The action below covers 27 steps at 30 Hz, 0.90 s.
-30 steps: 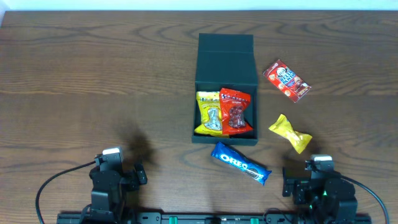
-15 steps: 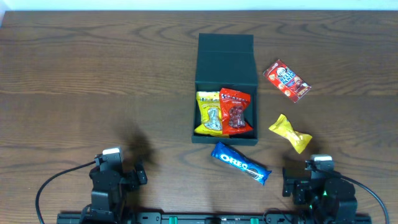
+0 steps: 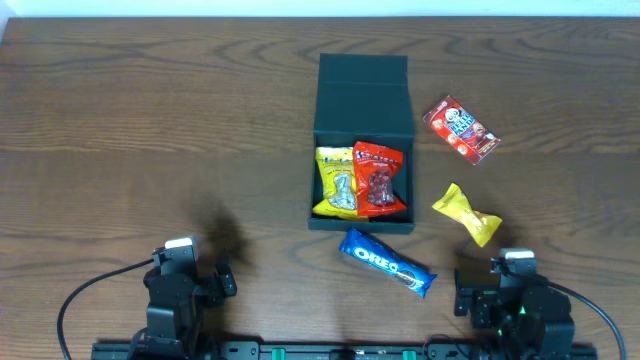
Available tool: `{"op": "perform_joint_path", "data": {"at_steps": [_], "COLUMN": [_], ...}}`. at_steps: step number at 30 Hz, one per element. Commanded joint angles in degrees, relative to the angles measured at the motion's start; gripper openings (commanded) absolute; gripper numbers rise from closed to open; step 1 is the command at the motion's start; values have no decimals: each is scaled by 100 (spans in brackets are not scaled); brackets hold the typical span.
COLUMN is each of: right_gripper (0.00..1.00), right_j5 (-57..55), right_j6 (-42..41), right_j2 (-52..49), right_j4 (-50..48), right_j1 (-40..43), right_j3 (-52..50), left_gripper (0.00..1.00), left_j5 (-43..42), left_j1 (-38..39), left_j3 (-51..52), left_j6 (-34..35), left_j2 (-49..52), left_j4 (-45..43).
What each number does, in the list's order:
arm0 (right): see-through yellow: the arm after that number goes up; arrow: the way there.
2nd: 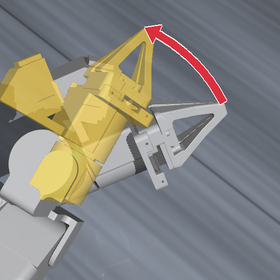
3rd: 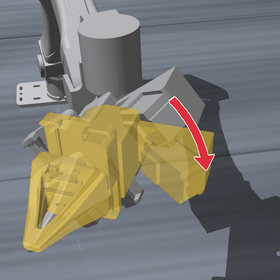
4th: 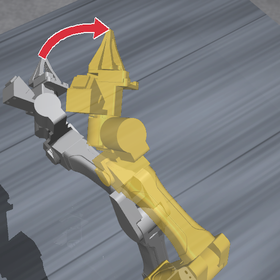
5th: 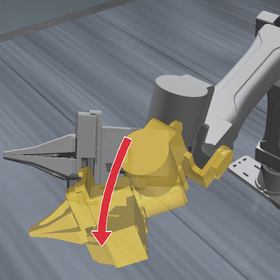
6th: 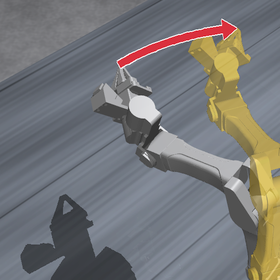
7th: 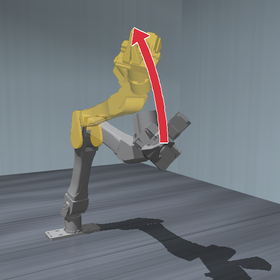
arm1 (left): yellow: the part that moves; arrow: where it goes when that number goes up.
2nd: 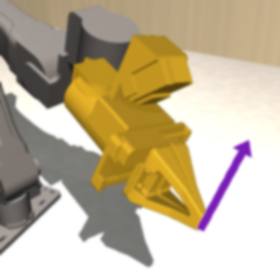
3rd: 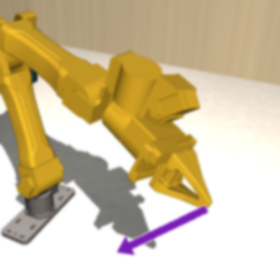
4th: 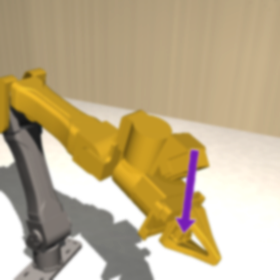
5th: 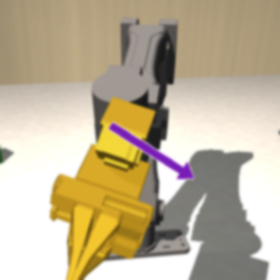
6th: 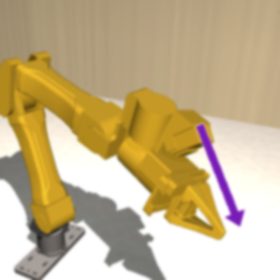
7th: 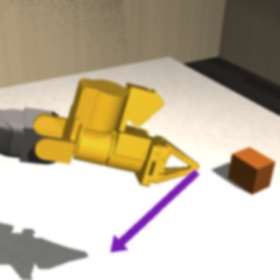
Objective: Pack container
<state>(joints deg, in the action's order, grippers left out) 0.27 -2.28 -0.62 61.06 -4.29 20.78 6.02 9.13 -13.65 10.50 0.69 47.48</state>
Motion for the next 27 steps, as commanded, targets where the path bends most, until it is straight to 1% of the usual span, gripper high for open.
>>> {"op": "perform_joint_path", "data": {"at_steps": [1,16,22,27], "right_gripper": [99,99,99,99], "right_j5": [20,20,-264,-914], "right_j6": [66,66,72,70], "right_j2": [28,-74,-841,-1746], "right_j4": [44,42,-216,-306], "right_j1": [94,90,90,90], "right_j3": [-33,-13,214,887], "left_gripper": [96,95,95,95], "left_j5": [13,15,15,15], "left_j1": [13,13,13,13], "left_j3": [-114,-114,-114,-114], "left_j6": [0,0,0,0], "left_j2": [-46,-46,-46,-46], "left_j4": [481,481,481,481]}}
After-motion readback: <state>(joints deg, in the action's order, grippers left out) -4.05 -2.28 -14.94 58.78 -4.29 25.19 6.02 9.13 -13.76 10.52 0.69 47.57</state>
